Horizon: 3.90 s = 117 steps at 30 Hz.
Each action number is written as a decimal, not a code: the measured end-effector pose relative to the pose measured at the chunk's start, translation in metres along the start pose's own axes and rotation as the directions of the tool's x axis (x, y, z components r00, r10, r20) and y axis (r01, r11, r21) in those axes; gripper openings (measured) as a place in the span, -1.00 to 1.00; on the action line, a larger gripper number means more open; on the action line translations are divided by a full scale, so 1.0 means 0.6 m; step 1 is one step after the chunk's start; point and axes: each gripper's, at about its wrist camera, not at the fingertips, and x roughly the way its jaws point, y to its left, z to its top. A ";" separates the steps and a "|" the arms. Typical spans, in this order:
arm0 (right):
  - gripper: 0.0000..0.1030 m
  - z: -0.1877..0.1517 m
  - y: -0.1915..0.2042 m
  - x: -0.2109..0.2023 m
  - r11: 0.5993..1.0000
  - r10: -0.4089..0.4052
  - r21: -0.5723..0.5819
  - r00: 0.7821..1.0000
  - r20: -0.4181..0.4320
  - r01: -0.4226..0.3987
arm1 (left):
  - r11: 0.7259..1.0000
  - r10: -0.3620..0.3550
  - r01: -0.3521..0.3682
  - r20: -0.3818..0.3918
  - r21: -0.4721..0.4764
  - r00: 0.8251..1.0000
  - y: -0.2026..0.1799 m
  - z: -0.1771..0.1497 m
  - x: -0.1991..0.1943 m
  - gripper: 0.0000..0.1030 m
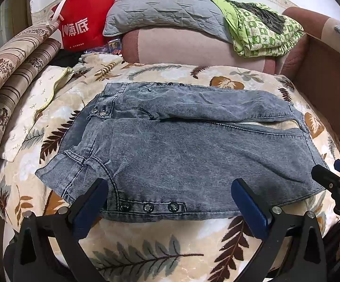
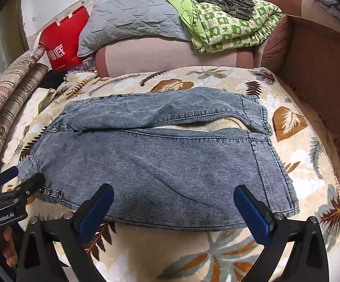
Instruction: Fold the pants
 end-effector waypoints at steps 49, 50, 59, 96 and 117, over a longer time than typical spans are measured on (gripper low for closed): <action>1.00 0.002 0.001 0.000 1.000 -0.015 -0.001 1.000 0.001 0.015 | 1.000 0.002 -0.002 -0.018 -0.009 1.000 0.004 0.000 0.005 1.00; 1.00 0.002 0.001 0.000 1.000 -0.015 0.000 1.000 0.001 0.015 | 1.000 0.003 -0.003 -0.019 -0.010 1.000 0.005 0.000 0.005 1.00; 1.00 -0.012 -0.023 0.011 0.998 0.040 0.056 0.999 -0.037 -0.038 | 0.981 -0.063 0.051 -0.057 -0.185 0.996 0.085 -0.013 0.019 1.00; -0.88 -0.042 -0.352 0.006 0.732 0.143 0.674 0.990 -0.007 -0.101 | 0.798 0.032 -0.008 0.029 -0.603 0.999 0.312 0.003 -0.018 -0.86; 0.65 -0.023 -0.333 0.051 0.807 0.221 0.572 0.973 -0.062 -0.146 | 0.957 0.034 -0.062 -0.101 -0.285 0.994 0.201 0.017 0.090 0.58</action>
